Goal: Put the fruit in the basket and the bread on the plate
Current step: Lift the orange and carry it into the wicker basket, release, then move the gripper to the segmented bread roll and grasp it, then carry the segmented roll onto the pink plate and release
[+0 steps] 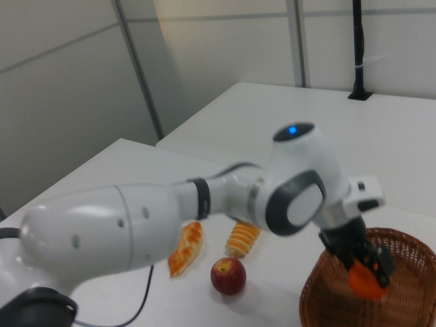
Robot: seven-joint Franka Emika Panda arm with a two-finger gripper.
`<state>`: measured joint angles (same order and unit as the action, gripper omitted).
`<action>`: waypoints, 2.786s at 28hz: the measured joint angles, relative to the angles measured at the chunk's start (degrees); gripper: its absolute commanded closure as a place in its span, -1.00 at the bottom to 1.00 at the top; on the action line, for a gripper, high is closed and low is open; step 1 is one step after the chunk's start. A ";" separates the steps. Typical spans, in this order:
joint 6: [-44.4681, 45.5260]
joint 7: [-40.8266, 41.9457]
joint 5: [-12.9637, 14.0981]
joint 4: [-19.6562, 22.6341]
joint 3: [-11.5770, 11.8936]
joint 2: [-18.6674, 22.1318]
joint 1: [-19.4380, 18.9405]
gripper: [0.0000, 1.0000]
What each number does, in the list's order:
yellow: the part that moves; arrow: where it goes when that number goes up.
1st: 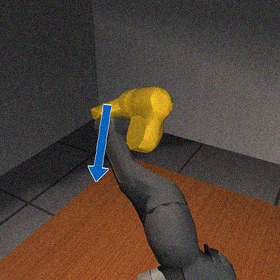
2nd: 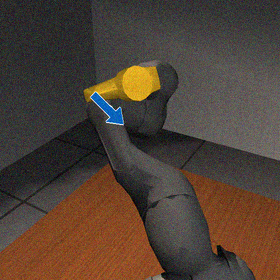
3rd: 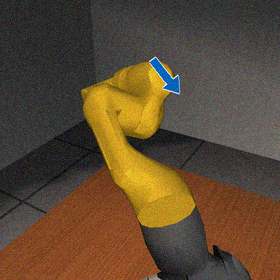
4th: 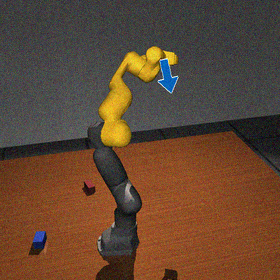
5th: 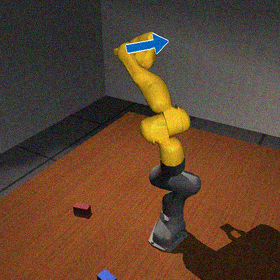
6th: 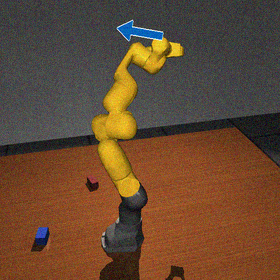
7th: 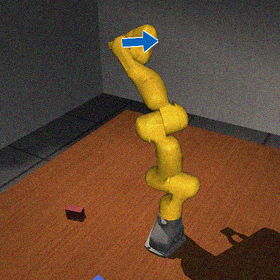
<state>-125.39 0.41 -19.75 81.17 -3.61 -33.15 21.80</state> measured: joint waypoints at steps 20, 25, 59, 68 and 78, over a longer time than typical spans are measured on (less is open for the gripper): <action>-0.10 6.41 7.59 -2.49 0.49 -0.04 0.60 -1.00; 4.61 7.51 9.90 -2.48 -0.45 3.19 -2.05 -1.00; -1.11 0.57 3.05 -0.22 -0.56 -5.77 -27.44 1.00; -1.19 -5.44 3.12 -0.78 -0.36 -5.05 -27.42 1.00; -1.34 -5.94 7.20 -1.50 -1.89 -0.78 -31.34 1.00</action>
<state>-126.73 -5.53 -12.55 79.67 -5.50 -33.93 -9.53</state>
